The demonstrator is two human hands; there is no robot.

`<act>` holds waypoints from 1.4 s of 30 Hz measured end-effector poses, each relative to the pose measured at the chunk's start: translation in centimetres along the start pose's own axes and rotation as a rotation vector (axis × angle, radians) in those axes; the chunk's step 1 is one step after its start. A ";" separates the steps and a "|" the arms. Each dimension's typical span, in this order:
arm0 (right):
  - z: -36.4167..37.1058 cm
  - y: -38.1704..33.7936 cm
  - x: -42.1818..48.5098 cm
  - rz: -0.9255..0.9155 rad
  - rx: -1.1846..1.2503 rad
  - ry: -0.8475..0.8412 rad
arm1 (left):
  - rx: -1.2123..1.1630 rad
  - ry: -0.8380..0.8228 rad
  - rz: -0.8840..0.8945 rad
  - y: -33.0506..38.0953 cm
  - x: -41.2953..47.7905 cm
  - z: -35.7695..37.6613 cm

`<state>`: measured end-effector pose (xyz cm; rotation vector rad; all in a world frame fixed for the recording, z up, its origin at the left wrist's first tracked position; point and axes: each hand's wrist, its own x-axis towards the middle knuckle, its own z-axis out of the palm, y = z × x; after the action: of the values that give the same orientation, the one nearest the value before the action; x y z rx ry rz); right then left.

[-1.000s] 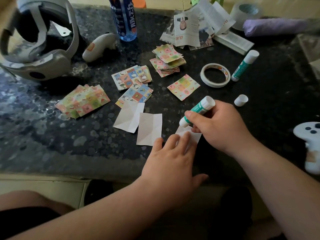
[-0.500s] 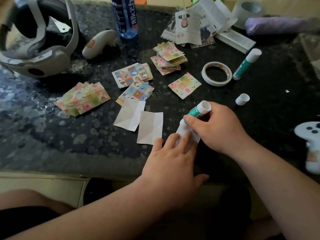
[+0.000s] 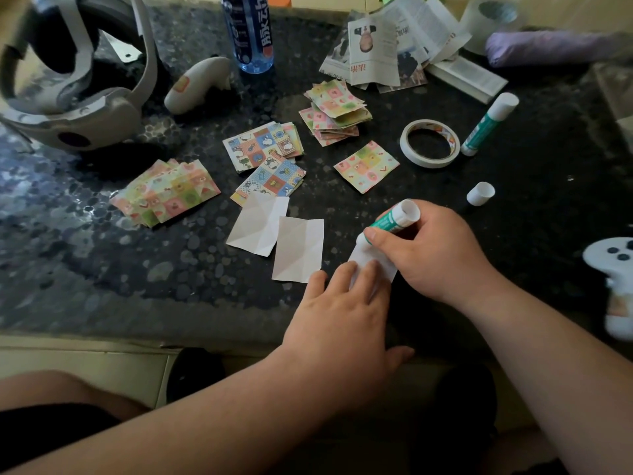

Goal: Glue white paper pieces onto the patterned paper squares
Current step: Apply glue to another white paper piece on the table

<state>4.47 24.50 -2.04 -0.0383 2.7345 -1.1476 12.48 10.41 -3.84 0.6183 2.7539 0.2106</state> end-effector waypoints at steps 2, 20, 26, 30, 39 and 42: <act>-0.1 0.0 0.0 0.013 -0.036 -0.009 | 0.002 -0.003 0.003 0.0 0.0 0.0; -1.0 1.0 -0.5 0.037 -0.043 0.015 | 0.017 -0.013 0.004 0.1 0.0 -0.2; -1.0 1.1 -0.8 0.001 0.003 0.000 | 0.010 -0.022 0.001 0.2 0.0 -0.3; -1.1 1.2 -1.0 0.005 -0.036 0.000 | 0.005 -0.012 -0.008 0.2 0.0 -0.3; -2.3 1.1 -1.4 0.050 0.088 0.120 | -0.018 -0.012 -0.003 -0.3 0.2 -1.0; -3.6 0.9 -1.4 0.083 0.449 0.282 | -0.030 0.033 0.003 -1.0 1.1 -1.9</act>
<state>5.22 27.82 0.00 0.3147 2.5942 -1.8316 10.56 9.83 -2.56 0.6167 2.7759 0.2645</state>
